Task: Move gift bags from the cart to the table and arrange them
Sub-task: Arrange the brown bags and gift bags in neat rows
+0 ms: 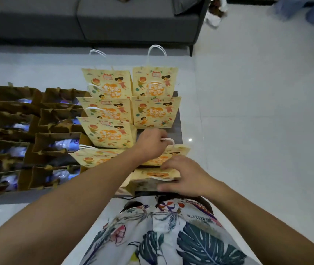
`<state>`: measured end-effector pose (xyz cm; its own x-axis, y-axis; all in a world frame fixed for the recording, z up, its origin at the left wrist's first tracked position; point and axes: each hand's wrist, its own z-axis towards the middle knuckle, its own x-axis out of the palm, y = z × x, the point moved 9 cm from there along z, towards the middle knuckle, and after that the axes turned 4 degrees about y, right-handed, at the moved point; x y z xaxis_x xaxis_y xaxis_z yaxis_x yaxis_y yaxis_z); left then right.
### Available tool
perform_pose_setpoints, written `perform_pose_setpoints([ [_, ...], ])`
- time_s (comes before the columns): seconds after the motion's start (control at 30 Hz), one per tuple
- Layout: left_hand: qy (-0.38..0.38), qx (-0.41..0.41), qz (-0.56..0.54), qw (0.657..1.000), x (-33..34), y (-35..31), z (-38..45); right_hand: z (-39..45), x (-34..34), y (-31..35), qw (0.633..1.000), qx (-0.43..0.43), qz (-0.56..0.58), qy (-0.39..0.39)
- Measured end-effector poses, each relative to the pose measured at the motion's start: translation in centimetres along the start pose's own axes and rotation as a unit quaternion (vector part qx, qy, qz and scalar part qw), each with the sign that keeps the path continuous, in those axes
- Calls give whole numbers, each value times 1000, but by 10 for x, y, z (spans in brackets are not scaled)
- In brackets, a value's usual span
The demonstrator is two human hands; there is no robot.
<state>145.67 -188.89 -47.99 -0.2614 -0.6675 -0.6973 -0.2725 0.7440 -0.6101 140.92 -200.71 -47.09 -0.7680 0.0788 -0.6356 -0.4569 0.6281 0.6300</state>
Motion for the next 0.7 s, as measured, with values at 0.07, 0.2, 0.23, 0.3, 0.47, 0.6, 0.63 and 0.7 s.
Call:
perform_pose_setpoints([
  [0.07,-8,7,8,1000,1,-4,-7,-6,25,0,998,9,-39,46],
  [0.2,-10,0,12,1000,8,-3,-18,-12,36,-4,998,55,20,-18],
  [0.23,-11,-4,17,1000,9,-1,-21,-16,32,-5,996,67,47,-40],
  [0.3,-12,-8,35,999,10,2,-27,-24,25,-10,986,91,118,-80],
  [0.47,-15,-1,64,998,12,6,-38,-51,0,-12,947,100,245,-179],
  [0.6,5,2,86,996,21,0,-44,-82,-30,-9,927,127,264,-235],
  [0.63,9,1,90,996,23,-3,-45,-91,-37,-8,923,132,262,-251],
  [0.7,9,0,101,995,24,-9,-49,-111,-49,-7,916,145,245,-283],
])
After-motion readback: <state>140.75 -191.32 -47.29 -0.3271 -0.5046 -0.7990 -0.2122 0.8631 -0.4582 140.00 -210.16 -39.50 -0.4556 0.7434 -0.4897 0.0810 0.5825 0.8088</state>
